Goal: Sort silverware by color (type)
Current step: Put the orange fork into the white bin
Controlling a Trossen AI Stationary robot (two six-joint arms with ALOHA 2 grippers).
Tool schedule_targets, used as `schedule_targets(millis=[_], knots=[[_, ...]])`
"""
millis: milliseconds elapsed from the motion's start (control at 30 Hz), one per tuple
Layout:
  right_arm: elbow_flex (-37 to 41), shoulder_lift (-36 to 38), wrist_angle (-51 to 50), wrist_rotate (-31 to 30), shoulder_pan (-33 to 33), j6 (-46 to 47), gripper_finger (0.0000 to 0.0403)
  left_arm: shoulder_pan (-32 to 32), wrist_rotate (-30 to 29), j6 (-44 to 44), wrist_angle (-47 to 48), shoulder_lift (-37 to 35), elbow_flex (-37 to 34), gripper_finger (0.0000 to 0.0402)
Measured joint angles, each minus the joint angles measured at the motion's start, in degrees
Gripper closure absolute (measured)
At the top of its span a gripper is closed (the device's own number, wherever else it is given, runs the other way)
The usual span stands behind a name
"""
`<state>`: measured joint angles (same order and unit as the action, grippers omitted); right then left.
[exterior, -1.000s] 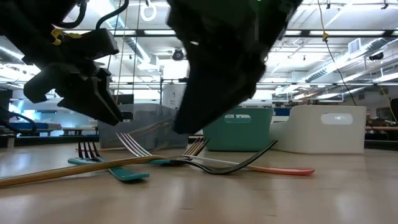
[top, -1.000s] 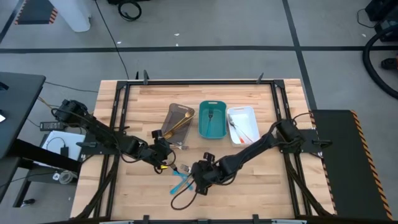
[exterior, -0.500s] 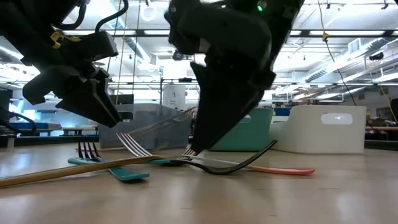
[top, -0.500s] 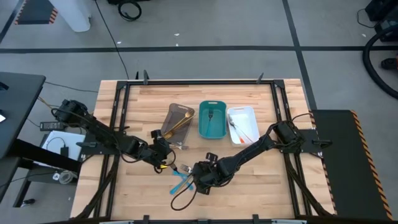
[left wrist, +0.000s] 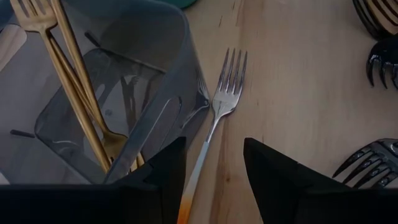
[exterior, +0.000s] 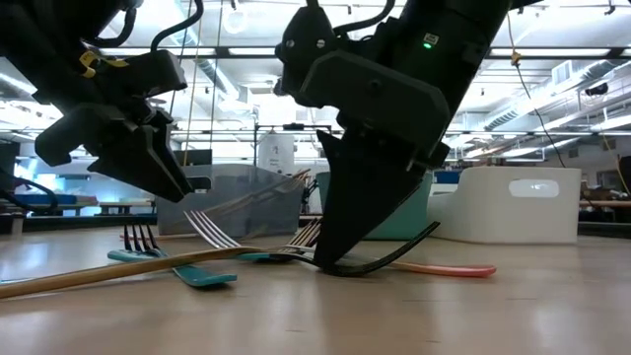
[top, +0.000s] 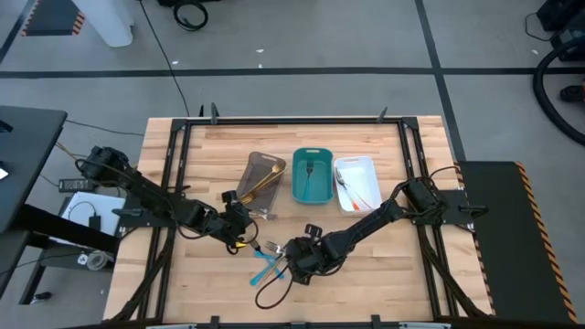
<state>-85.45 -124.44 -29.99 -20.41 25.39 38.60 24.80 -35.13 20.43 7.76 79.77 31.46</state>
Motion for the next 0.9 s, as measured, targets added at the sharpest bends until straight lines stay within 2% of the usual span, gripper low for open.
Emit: schedule_targets(millis=[500,900], knots=[[0.0,0.0,-1.7,-0.1,0.0,-1.2,0.0378,0.1,0.0,0.3,0.8,0.0,0.0,0.0233],[-2.2,-0.2,-7.4,-2.4,-0.1,-2.7,0.0387,0.2,1.4,1.2,0.8,0.0,0.0,0.0233]])
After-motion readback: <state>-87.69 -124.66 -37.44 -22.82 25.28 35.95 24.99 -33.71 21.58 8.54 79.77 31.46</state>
